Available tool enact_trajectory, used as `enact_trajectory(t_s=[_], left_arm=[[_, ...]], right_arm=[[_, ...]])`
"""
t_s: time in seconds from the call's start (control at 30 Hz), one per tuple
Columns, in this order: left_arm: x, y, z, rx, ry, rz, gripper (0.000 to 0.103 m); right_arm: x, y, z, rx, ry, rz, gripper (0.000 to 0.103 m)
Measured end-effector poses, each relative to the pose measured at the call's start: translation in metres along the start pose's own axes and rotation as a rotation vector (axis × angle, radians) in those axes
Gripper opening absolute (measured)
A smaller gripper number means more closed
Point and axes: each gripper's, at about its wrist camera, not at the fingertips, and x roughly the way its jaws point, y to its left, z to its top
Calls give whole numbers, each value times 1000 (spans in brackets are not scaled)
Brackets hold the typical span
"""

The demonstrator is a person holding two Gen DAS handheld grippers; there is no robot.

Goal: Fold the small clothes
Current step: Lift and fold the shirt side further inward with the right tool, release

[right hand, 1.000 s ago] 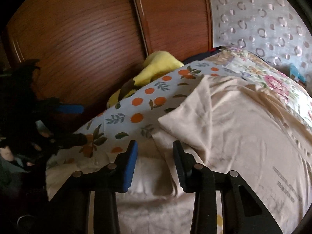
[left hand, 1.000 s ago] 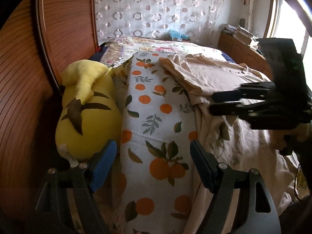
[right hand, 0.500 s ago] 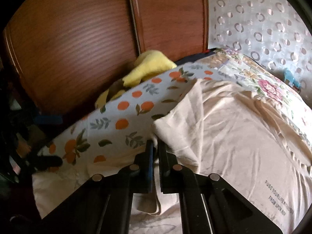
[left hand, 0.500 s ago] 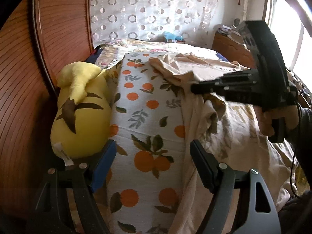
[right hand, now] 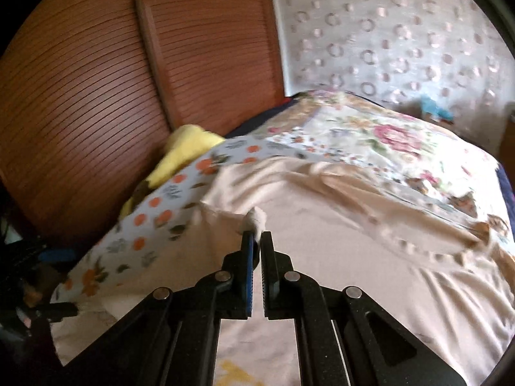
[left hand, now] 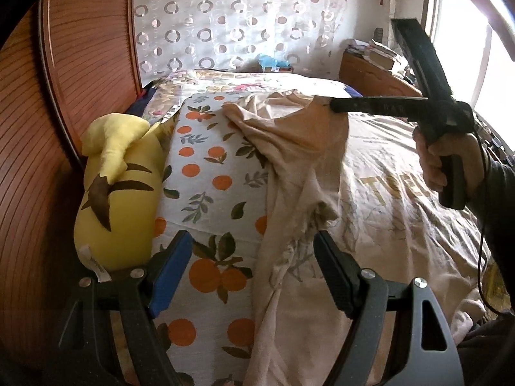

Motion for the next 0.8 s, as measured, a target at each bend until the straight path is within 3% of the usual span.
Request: enact_trajectory(t_s=[0.17,0.4,0.5,0.57,0.63,0.8], left_arm=[[-2,-6,2,4,-8,-9,78],[2,-18,6,13,-8,-31,78],[5,-23,7,17,-5,-37,78],[6,-25,7,16,-4,-40,78],[6,-27,7,17,-4,-42,78],[8,-27,5,19,5,-43,78]], right_arm=[[-6,-13,-14,33,11,-97,4],[-20,-12,-22,57,-1,-75,4],[-18,-8,-23,46,22,-52,17],[-18,-9,-22,36,33,-33,35],[-6,-14,-19,42,65,-18,40],[24,-16,-9,18,114,-44,40]])
